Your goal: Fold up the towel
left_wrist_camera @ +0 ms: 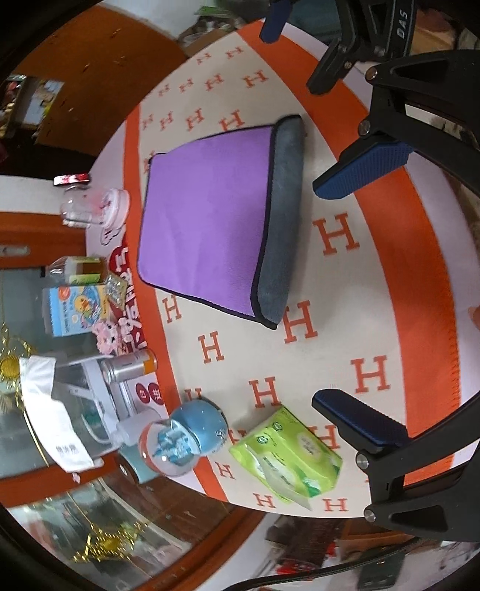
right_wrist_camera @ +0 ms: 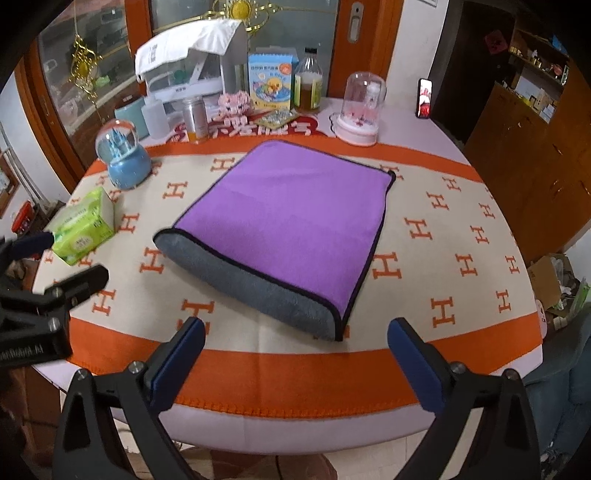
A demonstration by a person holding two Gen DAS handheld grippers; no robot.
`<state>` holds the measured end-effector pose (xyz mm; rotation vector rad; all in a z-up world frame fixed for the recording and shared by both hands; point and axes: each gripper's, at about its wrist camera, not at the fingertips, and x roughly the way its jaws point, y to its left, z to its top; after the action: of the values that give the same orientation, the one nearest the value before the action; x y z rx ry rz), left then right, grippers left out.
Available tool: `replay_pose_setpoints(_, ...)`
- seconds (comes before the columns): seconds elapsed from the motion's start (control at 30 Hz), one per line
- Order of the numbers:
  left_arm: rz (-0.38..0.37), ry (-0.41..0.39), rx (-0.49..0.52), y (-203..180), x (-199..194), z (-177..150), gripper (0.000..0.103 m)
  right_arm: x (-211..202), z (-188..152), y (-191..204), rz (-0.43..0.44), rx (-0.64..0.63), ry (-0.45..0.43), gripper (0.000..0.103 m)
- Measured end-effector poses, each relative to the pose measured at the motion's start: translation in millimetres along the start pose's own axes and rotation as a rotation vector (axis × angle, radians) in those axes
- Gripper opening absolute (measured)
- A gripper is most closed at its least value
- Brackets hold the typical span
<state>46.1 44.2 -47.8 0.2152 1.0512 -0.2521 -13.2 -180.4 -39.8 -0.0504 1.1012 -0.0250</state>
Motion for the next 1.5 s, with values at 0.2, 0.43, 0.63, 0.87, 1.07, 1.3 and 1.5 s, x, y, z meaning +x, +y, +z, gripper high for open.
replay_pose_setpoints(0.2,-0.065,0.072,0.091,2.1,40.5,11.1,0.102,17.0,-4.7,-12.4,0.008,0.014,0.042,0.094)
replay_pose_setpoints(0.43,-0.126,0.061,0.14,11.3,73.7,28.1,0.102,51.2,4.1,-40.6,0.086,0.044,0.075,0.089)
replay_pose_setpoints(0.63,-0.159,0.112,0.182,23.7,107.7,48.5,0.102,86.9,13.5,-58.7,0.157,0.043,0.116,0.078)
replay_pose_setpoints(0.87,-0.215,0.19,0.335,7.1,142.3,59.2,0.099,122.4,11.3,-74.2,0.259,0.025,0.189,0.059)
replay_pose_setpoints(1.07,-0.271,0.205,0.352,4.3,160.8,73.1,0.098,139.6,10.5,-74.5,0.353,-0.007,0.222,0.044)
replay_pose_setpoints(1.3,-0.356,0.256,0.362,10.3,176.7,87.0,0.082,150.8,10.8,-78.3,0.406,-0.039,0.245,0.026)
replay_pose_setpoints(1.5,-0.403,0.308,0.388,11.0,185.1,90.4,0.065,155.3,10.4,-77.1,0.426,-0.05,0.255,0.021)
